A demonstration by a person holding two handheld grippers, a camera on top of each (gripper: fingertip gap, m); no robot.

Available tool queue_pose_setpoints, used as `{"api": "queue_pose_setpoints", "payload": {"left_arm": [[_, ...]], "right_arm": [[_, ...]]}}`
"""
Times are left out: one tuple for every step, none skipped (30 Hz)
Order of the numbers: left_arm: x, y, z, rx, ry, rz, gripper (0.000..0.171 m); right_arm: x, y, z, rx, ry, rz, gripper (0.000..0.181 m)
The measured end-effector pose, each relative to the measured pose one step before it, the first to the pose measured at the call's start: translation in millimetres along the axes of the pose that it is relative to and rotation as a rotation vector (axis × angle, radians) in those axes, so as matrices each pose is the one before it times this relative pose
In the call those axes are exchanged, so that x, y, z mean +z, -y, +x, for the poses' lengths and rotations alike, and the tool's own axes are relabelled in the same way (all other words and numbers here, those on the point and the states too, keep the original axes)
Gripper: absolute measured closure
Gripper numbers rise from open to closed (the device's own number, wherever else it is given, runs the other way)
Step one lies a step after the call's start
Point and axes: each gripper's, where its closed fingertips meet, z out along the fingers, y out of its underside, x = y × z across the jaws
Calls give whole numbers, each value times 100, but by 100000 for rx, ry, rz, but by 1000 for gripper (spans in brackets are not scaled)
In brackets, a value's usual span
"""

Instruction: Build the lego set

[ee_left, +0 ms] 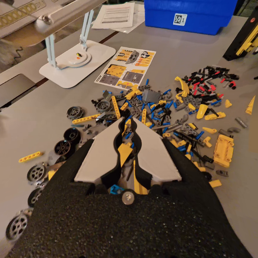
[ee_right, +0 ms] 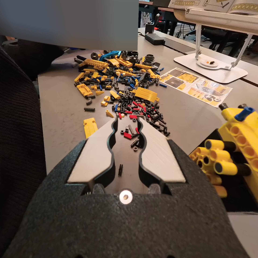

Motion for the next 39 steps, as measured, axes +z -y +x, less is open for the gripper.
{"api": "queue_pose_setpoints", "payload": {"left_arm": [[-380,-317,-250,-885,1134,103,165],[-350,-117,-171,-1061,554,1116,166],[-266,-45,-95,-1091,-25,1399,166],[-171,-116,-58,-1206,-461,500,166],[-96,-180,-74,-1167,-326,-315,166],[-35,-193,-130,-824,104,-551,166],[9,-171,-93,-480,132,-586,166],[63,-177,-9,-393,-233,-829,166],[88,-140,49,-299,-387,-727,166],[109,-108,41,-90,-62,-654,166],[86,-73,79,306,25,-532,166],[82,-45,95,520,6,-356,166],[74,-49,78,440,88,-360,166],[72,-69,24,202,166,-431,166],[83,-93,-26,-238,320,-497,165],[88,-80,-137,-1216,811,-366,164],[70,-28,-142,-1787,528,-82,162],[31,19,-110,-1902,10,234,157],[-22,67,-82,-1767,-255,516,151],[-63,127,-111,-1684,-142,845,147],[-93,168,-204,-1732,422,1150,144],[-95,151,-180,-1676,220,1039,141],[-77,140,-214,-1704,404,999,135],[-33,142,-296,-1863,971,948,123],[31,42,-303,-1742,995,276,104],[44,-63,-269,-1396,874,-463,91],[25,-35,-295,-908,1253,-151,83],[1,6,-295,-432,1549,134,77],[-3,-12,-313,-222,1728,2,74],[20,-53,-372,-397,2053,-214,73],[79,-188,-322,-572,1553,-981,72],[181,-387,-187,-523,467,-1976,72],[261,-529,-151,-419,269,-2778,71],[299,-579,-221,-78,1173,-3209,71],[290,-549,-201,789,1487,-3230,70],[252,-446,-119,1693,1466,-2755,70],[225,-361,54,2508,856,-2171,71],[240,-357,230,2709,-43,-2277,71],[282,-359,105,1685,770,-2360,71]], "right_arm": [[0,-6,85,207,-297,-41,154],[6,-1,77,206,-303,-20,154],[-1,-3,61,206,-224,-15,154],[-2,-4,61,207,-220,-21,154],[1,1,74,217,-316,15,154],[-12,3,60,228,-286,70,154],[-15,20,55,269,-210,129,154],[-21,23,76,209,-361,168,154],[-25,6,84,110,-464,126,154],[-22,13,69,121,-329,85,154],[-4,5,33,186,-43,61,154],[-4,-2,16,214,6,-6,154],[-4,-2,16,166,28,-5,154],[5,2,12,95,-41,4,154],[-10,-7,38,73,-182,-29,154],[7,-24,75,-3,-407,-132,154],[14,-37,90,-81,-578,-265,154],[14,-31,63,15,-370,-214,154],[-2,-6,32,120,-127,-41,154],[-7,6,48,106,-199,72,154],[-24,15,75,109,-298,109,154],[-24,14,27,234,-45,190,154],[-18,24,30,293,93,172,154],[-13,8,25,285,5,101,154],[-9,15,31,274,-3,67,154],[-2,6,33,299,61,58,154],[-8,3,15,300,96,45,154],[-6,7,22,236,78,75,154],[-15,11,8,197,74,131,154],[-17,23,7,195,85,148,154],[-1,10,10,221,104,86,154],[-6,1,1,221,170,16,154],[-4,-2,10,47,133,-13,154],[11,-16,48,-62,-188,-78,154],[7,-9,24,-27,-33,-95,154],[6,-3,-16,20,134,-41,154],[0,1,-7,-109,-54,14,154],[-2,-3,4,-168,-107,-18,154],[12,-20,-9,-51,-11,-109,154]]}}
